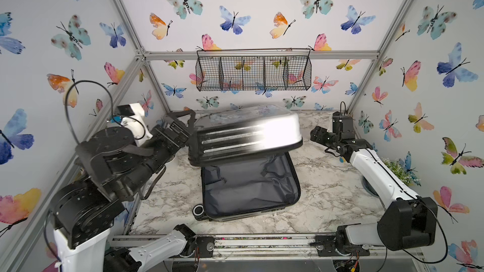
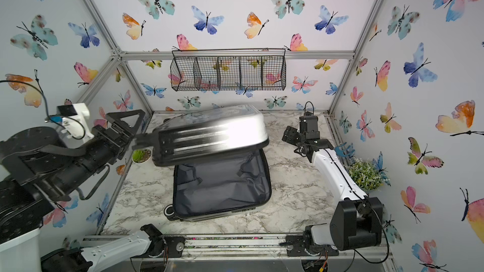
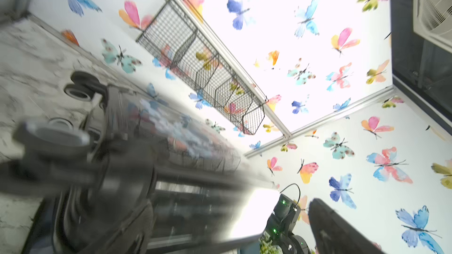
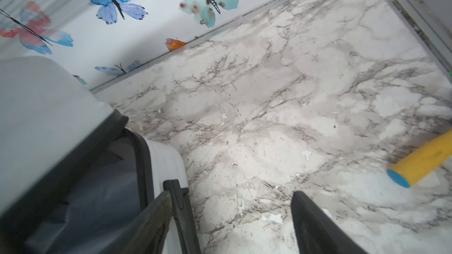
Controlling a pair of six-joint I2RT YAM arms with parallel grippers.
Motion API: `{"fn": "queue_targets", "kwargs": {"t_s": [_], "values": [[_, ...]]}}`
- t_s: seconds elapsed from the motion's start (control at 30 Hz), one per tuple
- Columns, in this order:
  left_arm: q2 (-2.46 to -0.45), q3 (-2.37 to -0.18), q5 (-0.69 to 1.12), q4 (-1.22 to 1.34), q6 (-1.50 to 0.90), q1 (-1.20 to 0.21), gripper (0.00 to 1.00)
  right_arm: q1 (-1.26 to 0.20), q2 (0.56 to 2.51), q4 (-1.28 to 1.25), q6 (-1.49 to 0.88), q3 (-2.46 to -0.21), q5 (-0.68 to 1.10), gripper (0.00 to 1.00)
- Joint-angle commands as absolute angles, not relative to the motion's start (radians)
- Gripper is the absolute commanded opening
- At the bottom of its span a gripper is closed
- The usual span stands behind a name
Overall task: Close the suitcase zippers
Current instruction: Close the suitcase at the center of the board, then adjust the suitcase at the center of the board.
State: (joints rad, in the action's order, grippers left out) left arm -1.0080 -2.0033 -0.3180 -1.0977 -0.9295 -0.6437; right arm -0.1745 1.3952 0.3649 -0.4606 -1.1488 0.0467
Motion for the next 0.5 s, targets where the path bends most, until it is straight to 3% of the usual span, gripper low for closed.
{"fn": "queue_targets", "kwargs": {"t_s": [0.0, 0.13, 0.3, 0.47], "values": [[-1.024, -1.929, -0.447, -1.187, -0.823, -0.643, 0.98, -0.172, 1.409, 0.383, -0.418, -1.190, 0.177, 0.80], [-1.062, -1.798, -0.414, -1.171, -0.834, -0.619, 0.98, -0.172, 1.407, 0.391, -0.400, -1.180, 0.287, 0.81], [-0.999, -1.473, -0.069, -0.964, -0.766, -0.244, 0.99, -0.178, 1.424, 0.381, -0.384, -1.151, 0.431, 0.83], [-0.999, -1.247, 0.102, -0.818, -0.665, -0.032, 0.98, -0.225, 1.460, 0.366, -0.385, -1.175, 0.488, 0.82]]}}
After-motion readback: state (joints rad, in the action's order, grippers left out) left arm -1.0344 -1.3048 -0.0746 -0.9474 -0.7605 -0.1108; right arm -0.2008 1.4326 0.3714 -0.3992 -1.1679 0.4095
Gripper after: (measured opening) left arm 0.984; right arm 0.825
